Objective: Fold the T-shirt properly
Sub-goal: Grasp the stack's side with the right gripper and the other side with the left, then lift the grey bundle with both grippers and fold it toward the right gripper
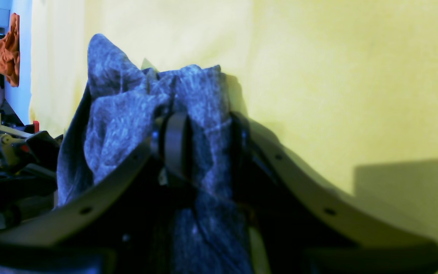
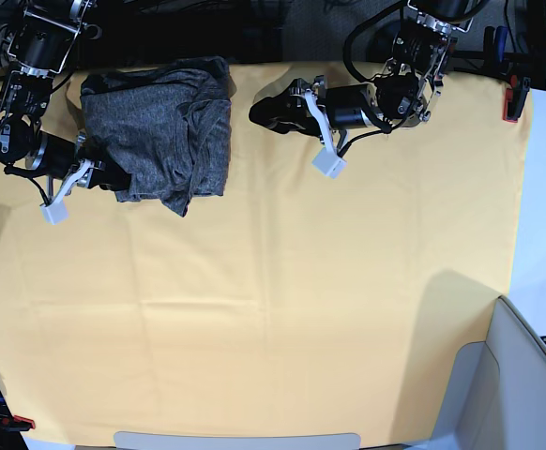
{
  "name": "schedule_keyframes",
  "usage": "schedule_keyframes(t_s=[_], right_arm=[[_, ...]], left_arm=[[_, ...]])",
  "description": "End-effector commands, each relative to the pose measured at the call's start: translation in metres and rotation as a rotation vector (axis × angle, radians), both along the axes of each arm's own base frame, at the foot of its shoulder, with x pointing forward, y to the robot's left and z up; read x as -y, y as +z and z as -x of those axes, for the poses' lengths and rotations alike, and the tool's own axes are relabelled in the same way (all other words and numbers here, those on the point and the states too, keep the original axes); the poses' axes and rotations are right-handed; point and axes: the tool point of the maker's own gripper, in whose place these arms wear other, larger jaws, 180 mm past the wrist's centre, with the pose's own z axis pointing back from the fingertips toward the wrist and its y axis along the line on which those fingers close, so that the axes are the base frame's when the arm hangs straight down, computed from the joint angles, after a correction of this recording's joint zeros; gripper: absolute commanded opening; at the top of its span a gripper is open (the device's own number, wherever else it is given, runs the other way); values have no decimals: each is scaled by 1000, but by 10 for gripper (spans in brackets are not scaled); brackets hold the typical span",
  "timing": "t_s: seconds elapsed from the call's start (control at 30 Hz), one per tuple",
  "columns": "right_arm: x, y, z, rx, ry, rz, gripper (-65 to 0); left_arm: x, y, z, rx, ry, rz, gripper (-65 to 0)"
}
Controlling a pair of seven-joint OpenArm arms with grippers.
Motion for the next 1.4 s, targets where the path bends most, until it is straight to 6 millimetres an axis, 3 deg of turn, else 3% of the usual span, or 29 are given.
schedule_keyframes(t_s=[0.0,0.13,0.27,0.63,0.97,1.1,1.37], right_arm=[[4,2,0,-3,21,31,-492],[8,2,0,-5,20,39,-486],[6,3,0,-4,20,35,-426],[4,2,0,-5,19,29,-410],[4,1,1,-8,18,28,-410],[4,1,1,-8,18,28,-410],[4,1,1,-8,18,28,-410]], left_arm=[[6,-1,20,-72,-44,28,-383],[8,17,23,-17,-111,18,-383],[2,35,26,28,-171,-11,-385],[5,23,24,-116,-95,-41,-365],[20,37,-7,-60,-110,-21,-338],[30,29,-14,-100,-99,-4,-338],[56,17,8,-99,-232,-59,-340]])
